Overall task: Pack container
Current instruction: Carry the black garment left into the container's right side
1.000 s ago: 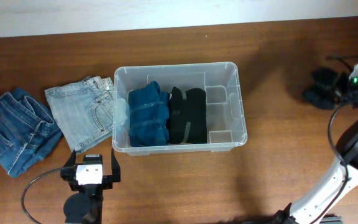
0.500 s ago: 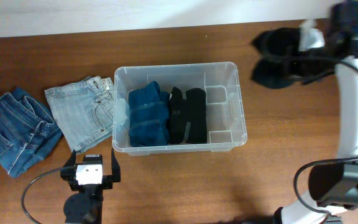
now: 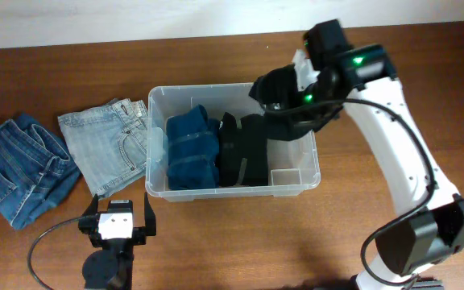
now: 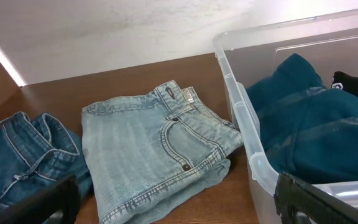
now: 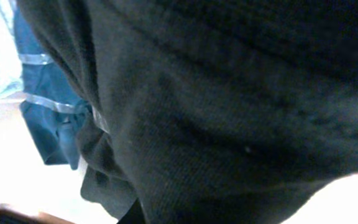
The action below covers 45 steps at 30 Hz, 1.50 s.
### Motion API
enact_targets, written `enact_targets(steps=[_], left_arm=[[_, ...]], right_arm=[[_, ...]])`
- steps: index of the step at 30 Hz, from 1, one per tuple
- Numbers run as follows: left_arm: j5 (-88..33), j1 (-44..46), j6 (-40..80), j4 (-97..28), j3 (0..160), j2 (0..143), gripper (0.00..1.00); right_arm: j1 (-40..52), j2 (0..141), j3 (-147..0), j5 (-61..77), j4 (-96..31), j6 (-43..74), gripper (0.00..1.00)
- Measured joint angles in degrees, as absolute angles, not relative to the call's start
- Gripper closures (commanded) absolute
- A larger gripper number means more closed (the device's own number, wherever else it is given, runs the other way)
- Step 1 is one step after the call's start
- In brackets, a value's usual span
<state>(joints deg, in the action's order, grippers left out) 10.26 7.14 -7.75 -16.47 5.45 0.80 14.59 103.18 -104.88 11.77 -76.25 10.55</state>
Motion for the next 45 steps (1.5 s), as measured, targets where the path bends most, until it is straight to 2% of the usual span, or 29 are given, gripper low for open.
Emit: enact_targets(steps=[16,25,29,40,43,45], left_arm=[[10.3,7.1,-7.7,-16.5,5.5,0.8,0.00],[10.3,7.1,-7.7,-16.5,5.5,0.8,0.00],[10.3,7.1,-7.7,-16.5,5.5,0.8,0.00],[10.3,7.1,-7.7,-16.5,5.5,0.8,0.00],[10.3,7.1,-7.7,-16.5,5.5,0.8,0.00],[10.3,7.1,-7.7,-16.5,5.5,0.8,0.00]], right_arm=[[15.6,103.4,-85.4,10.3,-63.3,16.5,0.86],[18.3,103.4,-84.4,8.0,-62.5,16.5,0.85],[19.0,103.4,-84.4,7.3,-62.5,16.5,0.81],[19.1,103.4,-84.4,6.0,-63.6,16.5,0.81],[19.1,103.4,-84.4,6.0,-63.6,16.5,0.75],[19.1,103.4,-84.4,6.0,-63.6,16.5,0.65]])
